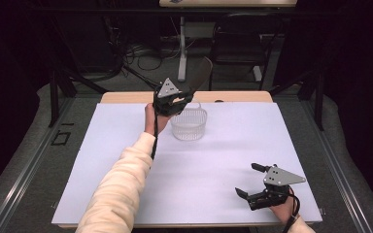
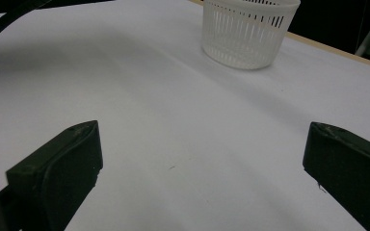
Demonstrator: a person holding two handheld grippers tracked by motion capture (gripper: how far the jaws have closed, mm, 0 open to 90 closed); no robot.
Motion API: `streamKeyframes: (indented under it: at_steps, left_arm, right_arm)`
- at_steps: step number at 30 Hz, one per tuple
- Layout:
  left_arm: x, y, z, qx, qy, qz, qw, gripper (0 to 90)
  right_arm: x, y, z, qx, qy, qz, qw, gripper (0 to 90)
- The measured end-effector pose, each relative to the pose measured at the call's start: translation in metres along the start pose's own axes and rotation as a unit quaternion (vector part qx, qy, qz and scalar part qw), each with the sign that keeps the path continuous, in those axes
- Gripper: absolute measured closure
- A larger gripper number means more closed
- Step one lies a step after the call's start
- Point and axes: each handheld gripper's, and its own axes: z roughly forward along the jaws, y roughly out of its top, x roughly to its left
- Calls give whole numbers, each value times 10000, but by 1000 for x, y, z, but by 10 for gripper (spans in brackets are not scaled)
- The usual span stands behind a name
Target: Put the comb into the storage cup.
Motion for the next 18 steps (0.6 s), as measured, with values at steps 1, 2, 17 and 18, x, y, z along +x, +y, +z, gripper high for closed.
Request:
streamKeyframes:
  at_steps: [1, 2, 17, 18]
  left_arm:
    - [0, 0, 0, -5, -4, -3, 10000, 725]
    - [0, 0, 1, -4, 5, -2, 10000, 725]
    - [0, -5, 5, -25, -55, -56, 10000, 724]
    - [0, -5, 6, -17, -68, -48, 10000, 724]
  right_arm:
    - [0, 0, 0, 1, -3, -6, 10000, 0]
    - [0, 0, 0, -3, -7, -3, 10000, 0]
    - [0, 0, -1, -17, -10, -8, 10000, 0]
    - [0, 0, 0, -22, -6, -10, 10000, 0]
